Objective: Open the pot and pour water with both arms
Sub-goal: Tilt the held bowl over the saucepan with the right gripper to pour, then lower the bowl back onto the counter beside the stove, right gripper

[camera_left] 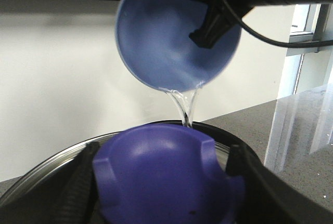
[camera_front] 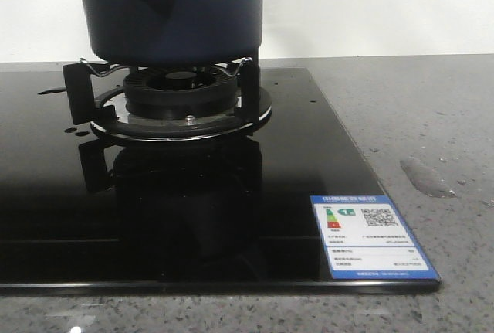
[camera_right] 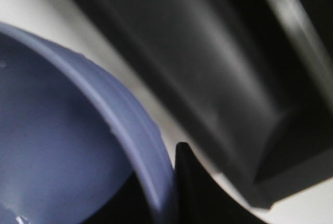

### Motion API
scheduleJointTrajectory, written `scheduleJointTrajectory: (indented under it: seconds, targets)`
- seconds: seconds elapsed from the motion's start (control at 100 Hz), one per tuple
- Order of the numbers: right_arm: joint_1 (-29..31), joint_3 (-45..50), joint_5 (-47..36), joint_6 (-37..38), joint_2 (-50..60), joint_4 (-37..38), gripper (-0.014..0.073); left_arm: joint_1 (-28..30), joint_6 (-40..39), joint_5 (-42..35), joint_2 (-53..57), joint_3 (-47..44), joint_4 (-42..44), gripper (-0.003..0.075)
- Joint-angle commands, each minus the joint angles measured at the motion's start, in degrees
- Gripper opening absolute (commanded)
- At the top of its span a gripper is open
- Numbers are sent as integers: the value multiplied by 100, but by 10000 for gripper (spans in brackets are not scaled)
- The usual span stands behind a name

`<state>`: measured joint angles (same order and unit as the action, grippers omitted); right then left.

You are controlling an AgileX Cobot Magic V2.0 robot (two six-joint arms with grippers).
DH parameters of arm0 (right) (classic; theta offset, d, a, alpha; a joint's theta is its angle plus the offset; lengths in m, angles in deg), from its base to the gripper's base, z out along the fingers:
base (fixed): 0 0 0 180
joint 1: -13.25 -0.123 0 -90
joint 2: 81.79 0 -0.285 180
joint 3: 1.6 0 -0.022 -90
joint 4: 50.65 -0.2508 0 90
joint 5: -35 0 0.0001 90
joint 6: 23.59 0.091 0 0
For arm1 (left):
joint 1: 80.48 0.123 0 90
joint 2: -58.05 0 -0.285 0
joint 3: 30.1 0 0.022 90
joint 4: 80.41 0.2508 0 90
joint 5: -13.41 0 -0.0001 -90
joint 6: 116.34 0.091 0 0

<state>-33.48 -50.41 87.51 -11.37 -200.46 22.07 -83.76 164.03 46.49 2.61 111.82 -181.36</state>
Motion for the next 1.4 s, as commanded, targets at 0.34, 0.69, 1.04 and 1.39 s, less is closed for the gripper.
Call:
scheduleJointTrajectory:
  seconds: [0.34, 0.69, 1.04, 1.39]
  targets:
    - [-206, -189, -300, 41, 268, 1166, -41, -230, 12, -67, 83, 188, -551, 347]
    - [142, -201, 969, 497, 319, -1363, -42, -243, 12, -81, 83, 188, -551, 347]
    - [2352, -201, 1556, 124, 1295, -6296, -43, -456, 25, -173, -198, 538, -551, 347]
    - [4117, 1400, 2301, -869, 2379, -7875, -42, -726, 70, 502, -1650, 1818, -551, 347]
